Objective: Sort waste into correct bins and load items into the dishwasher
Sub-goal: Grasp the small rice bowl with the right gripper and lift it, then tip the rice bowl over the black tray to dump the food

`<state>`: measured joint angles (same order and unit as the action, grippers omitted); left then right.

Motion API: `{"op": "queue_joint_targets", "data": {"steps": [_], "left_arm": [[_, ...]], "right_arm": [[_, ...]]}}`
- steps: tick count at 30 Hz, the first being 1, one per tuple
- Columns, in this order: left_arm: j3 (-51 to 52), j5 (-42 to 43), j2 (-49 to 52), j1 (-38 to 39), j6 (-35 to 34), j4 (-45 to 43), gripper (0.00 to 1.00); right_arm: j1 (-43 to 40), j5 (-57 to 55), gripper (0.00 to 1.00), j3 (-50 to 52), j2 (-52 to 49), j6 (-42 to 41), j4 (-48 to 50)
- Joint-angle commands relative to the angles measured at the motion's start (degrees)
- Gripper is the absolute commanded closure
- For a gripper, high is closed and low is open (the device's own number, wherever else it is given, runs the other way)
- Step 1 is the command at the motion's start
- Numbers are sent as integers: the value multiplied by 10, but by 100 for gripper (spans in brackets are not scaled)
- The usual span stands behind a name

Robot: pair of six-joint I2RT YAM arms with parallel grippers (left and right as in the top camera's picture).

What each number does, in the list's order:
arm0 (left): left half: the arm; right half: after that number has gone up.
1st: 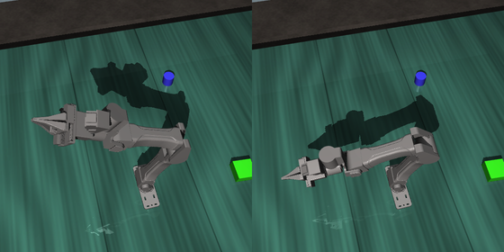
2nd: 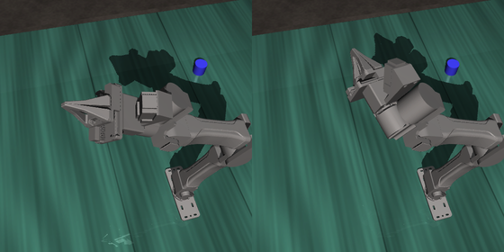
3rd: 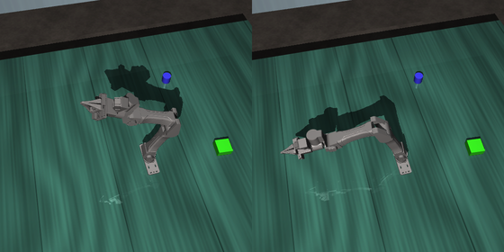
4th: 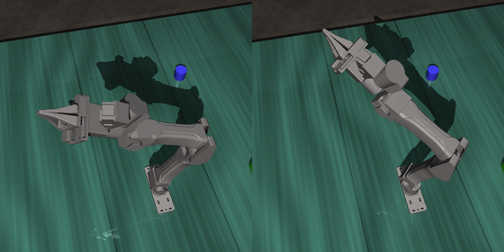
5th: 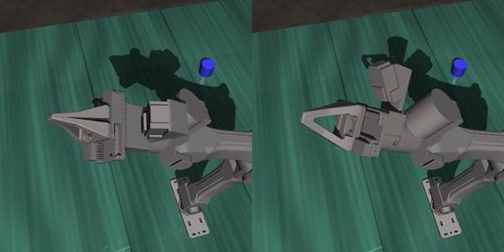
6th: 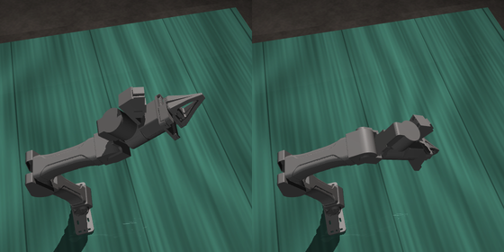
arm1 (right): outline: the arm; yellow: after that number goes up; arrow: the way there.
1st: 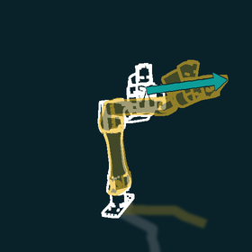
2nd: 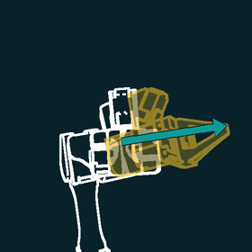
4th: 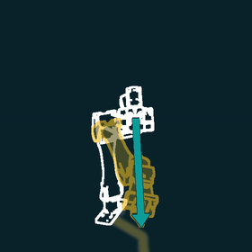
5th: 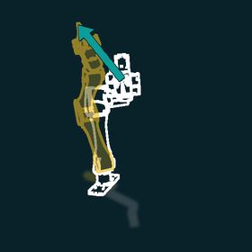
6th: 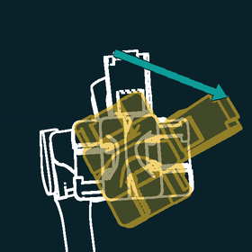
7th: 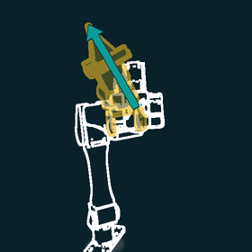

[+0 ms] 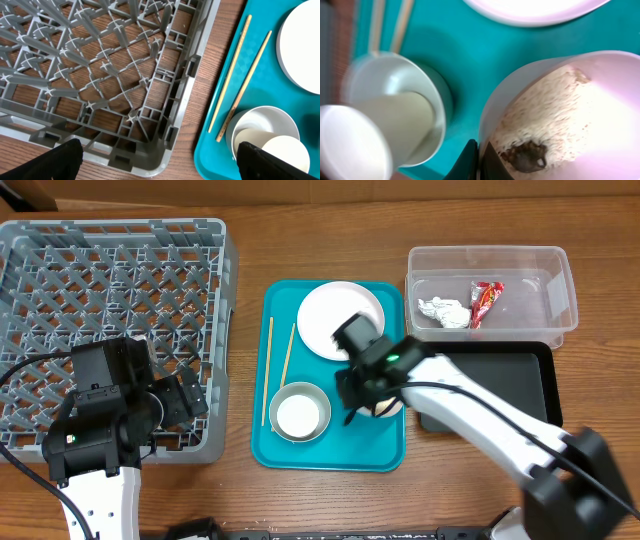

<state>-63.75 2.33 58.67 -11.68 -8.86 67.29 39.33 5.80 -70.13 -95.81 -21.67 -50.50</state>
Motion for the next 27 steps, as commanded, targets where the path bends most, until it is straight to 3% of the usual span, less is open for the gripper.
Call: {"op": "queue_joint_targets", "data": {"steps": [1, 6, 13, 27], "left_arm": [[-11, 5, 1, -2, 0, -2, 0], [-11, 5, 1, -1, 0, -2, 0], [-11, 5, 1, -2, 0, -2, 0], [-11, 5, 1, -2, 0, -2, 0]], "right_arm": [[-71, 66, 96, -22, 78, -29, -11], [-198, 183, 96, -20, 93, -7, -47], [-340, 381, 96, 37, 91, 71, -21], [-598, 686, 96, 236, 90, 97, 131]]}}
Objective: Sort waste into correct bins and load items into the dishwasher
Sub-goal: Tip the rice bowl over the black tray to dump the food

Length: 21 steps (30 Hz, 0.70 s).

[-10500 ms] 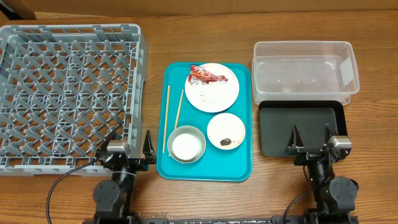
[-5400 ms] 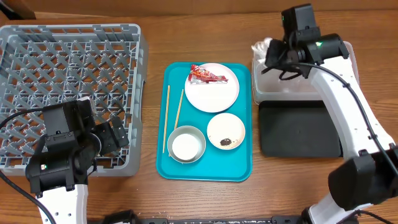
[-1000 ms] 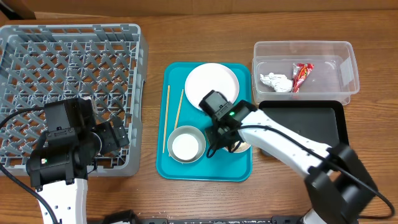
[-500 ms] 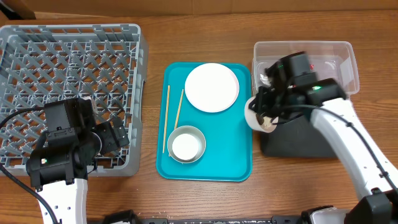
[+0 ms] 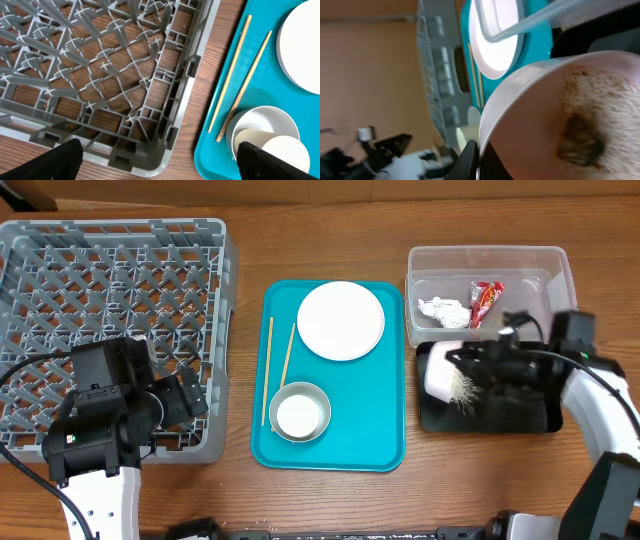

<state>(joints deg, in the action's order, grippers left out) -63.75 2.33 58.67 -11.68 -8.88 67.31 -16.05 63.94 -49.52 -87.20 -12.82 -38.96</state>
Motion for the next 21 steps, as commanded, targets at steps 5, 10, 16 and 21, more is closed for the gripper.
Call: {"op": "queue_joint_targets", "data": {"steps": [5, 10, 16, 21], "left_arm": [[-11, 5, 1, -2, 0, -2, 0], [-11, 5, 1, -1, 0, -2, 0], [-11, 5, 1, -1, 0, -2, 0], [-11, 5, 1, -2, 0, -2, 0]], "right_arm": [[-116, 158, 96, 64, 4, 9, 38], [-186, 240, 96, 73, 3, 8, 42], [-232, 260, 96, 73, 3, -43, 40], [-240, 260, 96, 73, 3, -72, 40]]}}
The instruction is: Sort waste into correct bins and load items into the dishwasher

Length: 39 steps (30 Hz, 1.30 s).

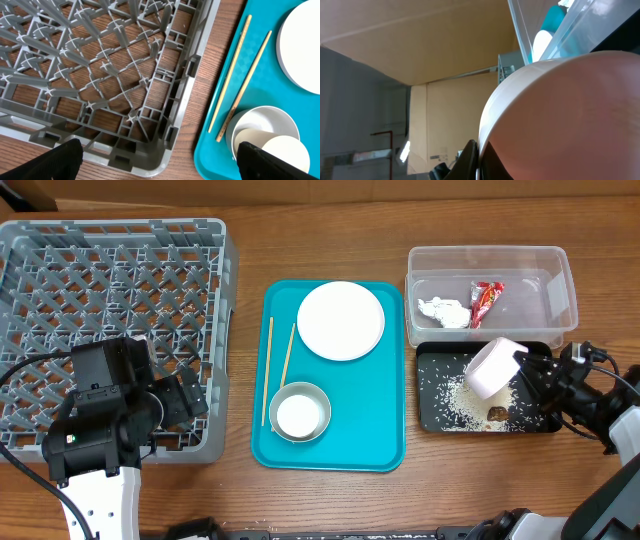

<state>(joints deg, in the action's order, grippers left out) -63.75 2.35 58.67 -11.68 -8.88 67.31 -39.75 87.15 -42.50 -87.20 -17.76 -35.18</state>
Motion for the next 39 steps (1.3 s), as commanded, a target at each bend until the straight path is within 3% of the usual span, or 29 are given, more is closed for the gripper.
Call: {"op": "queue_joint_targets", "data": {"steps": [1, 13, 24, 34, 39], "left_arm": [[-11, 5, 1, -1, 0, -2, 0], [-11, 5, 1, -2, 0, -2, 0], [-11, 5, 1, -1, 0, -1, 0], [-11, 5, 1, -2, 0, 2, 0], [-11, 5, 1, -1, 0, 2, 0]], "right_arm": [[-3, 28, 96, 3, 3, -23, 1], [13, 27, 96, 3, 4, -14, 20], [224, -94, 96, -67, 40, -9, 30], [485, -462, 96, -253, 71, -6, -63], [650, -717, 96, -269, 48, 112, -34]]}}
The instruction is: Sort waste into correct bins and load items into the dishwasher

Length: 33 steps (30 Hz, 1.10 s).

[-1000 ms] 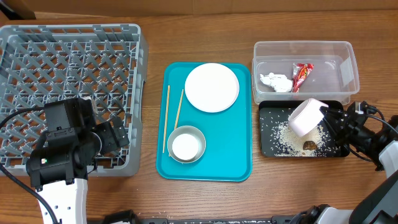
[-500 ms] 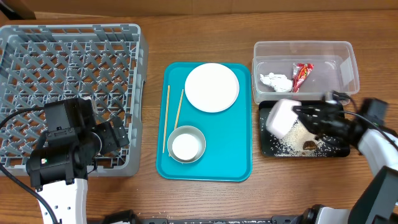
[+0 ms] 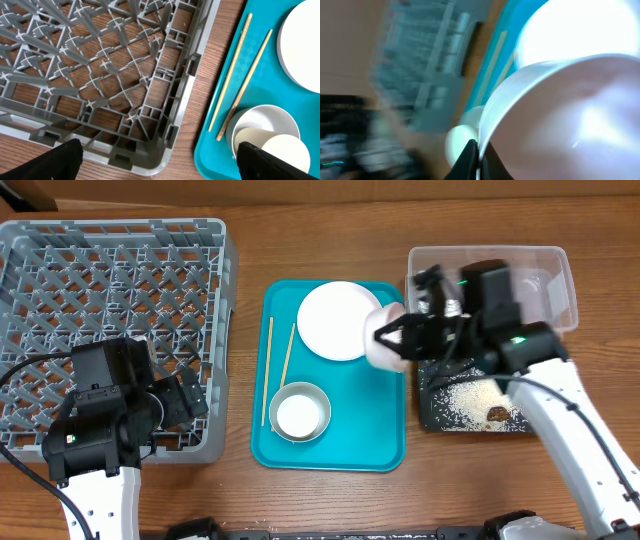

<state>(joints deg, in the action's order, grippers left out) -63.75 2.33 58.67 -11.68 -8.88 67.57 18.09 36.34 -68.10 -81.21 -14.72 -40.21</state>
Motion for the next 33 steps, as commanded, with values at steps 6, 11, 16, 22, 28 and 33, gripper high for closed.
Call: {"op": "queue_joint_targets", "data": {"steps": [6, 11, 16, 22, 28, 33], "left_arm": [[-11, 5, 1, -1, 0, -1, 0], [-11, 5, 1, -2, 0, -1, 0], [-11, 5, 1, -2, 0, -1, 0], [-11, 5, 1, -2, 0, -1, 0], [-11, 5, 1, -2, 0, -1, 0], [-11, 5, 1, -1, 0, -1, 0]], "right_arm": [[156, -333, 96, -13, -80, 155, 91], [170, -335, 96, -13, -150, 167, 166], [170, -334, 96, -13, -215, 167, 214], [170, -332, 71, -14, -231, 162, 217], [169, -322, 56, -69, -169, 160, 100], [166, -291, 12, -129, -103, 92, -23]]}}
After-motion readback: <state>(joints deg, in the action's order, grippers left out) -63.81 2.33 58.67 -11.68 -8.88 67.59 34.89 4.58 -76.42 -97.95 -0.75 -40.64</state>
